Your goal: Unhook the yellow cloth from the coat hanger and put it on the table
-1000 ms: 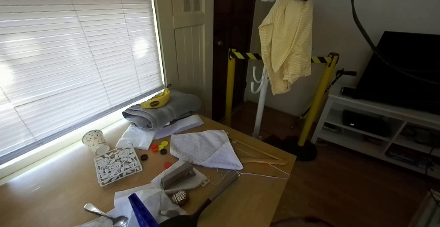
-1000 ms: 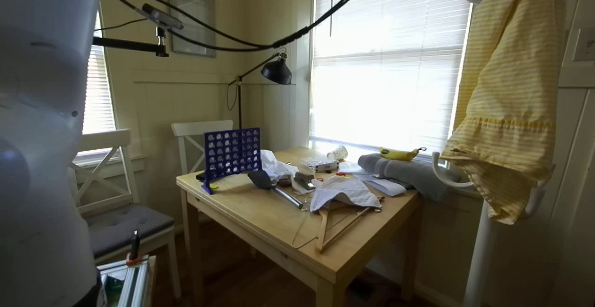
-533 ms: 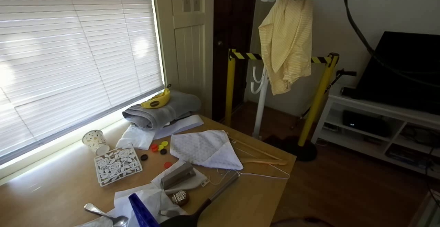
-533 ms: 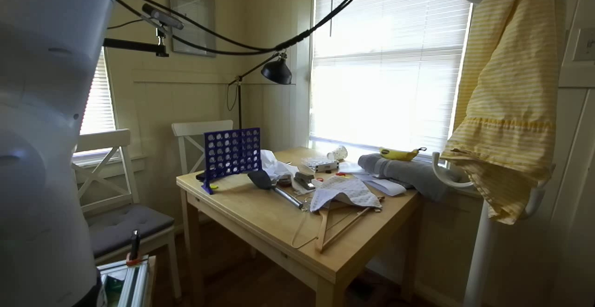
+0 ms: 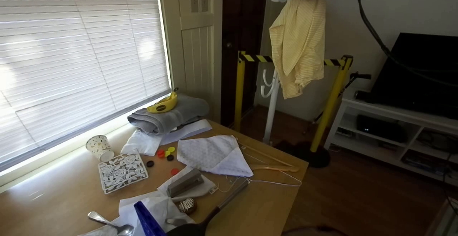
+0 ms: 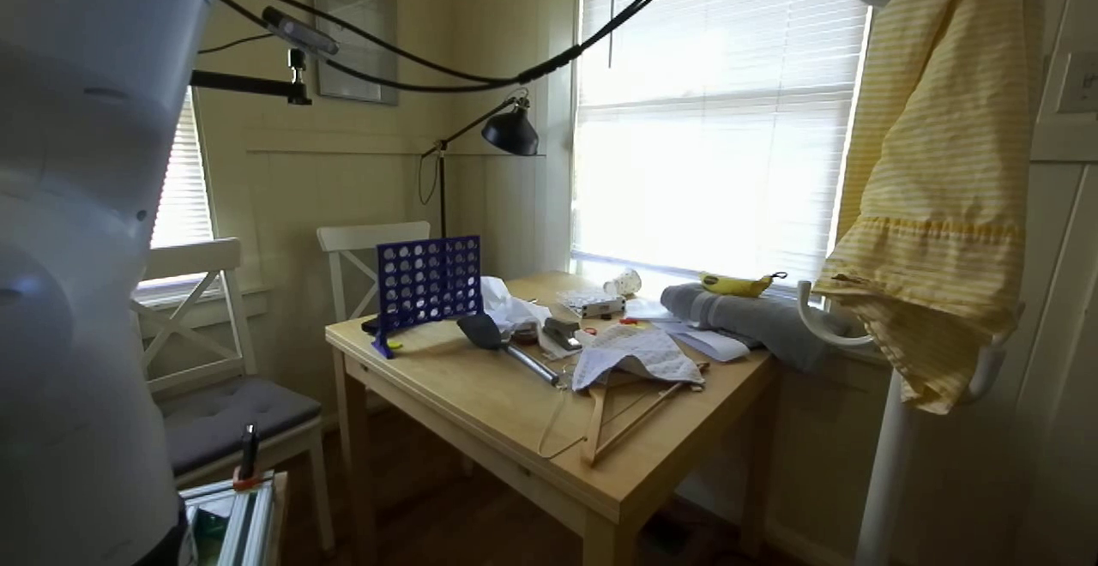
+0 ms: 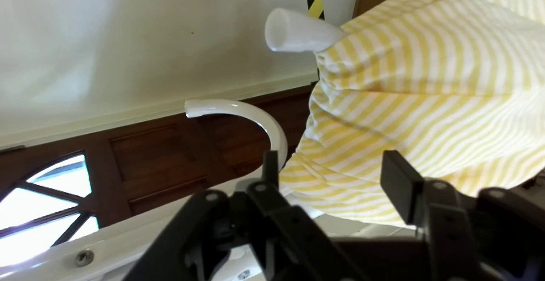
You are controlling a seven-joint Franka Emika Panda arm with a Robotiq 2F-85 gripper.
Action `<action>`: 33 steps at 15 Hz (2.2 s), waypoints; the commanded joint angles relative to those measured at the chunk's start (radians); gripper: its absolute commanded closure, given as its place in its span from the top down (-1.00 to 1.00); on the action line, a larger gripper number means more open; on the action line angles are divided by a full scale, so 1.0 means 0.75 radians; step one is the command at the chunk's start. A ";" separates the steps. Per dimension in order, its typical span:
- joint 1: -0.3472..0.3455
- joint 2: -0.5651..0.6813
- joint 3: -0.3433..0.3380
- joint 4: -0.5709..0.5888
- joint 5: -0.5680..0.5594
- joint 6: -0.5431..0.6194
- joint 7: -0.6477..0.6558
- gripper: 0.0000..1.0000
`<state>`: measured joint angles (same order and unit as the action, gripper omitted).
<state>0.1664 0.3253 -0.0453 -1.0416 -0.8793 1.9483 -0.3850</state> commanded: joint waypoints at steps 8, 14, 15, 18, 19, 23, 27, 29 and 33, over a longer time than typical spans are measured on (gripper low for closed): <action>-0.096 0.015 0.004 0.036 0.246 -0.006 0.148 0.99; -0.109 0.014 0.004 0.033 0.308 0.002 0.209 0.15; -0.106 0.015 0.003 0.034 0.305 0.001 0.215 0.01; -0.102 0.016 0.005 0.036 0.298 0.000 0.225 -0.42; -0.101 0.016 0.005 0.037 0.297 0.000 0.227 -0.57; -0.100 0.015 0.007 0.036 0.294 0.002 0.230 -1.00; -0.080 -0.003 0.002 0.044 0.247 0.013 0.233 -0.96; -0.058 -0.021 -0.003 0.054 0.196 0.025 0.235 -0.96; 0.006 -0.069 -0.013 0.101 0.003 0.092 0.233 -0.96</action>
<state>0.1331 0.3018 -0.0444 -0.9975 -0.7753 1.9791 -0.2213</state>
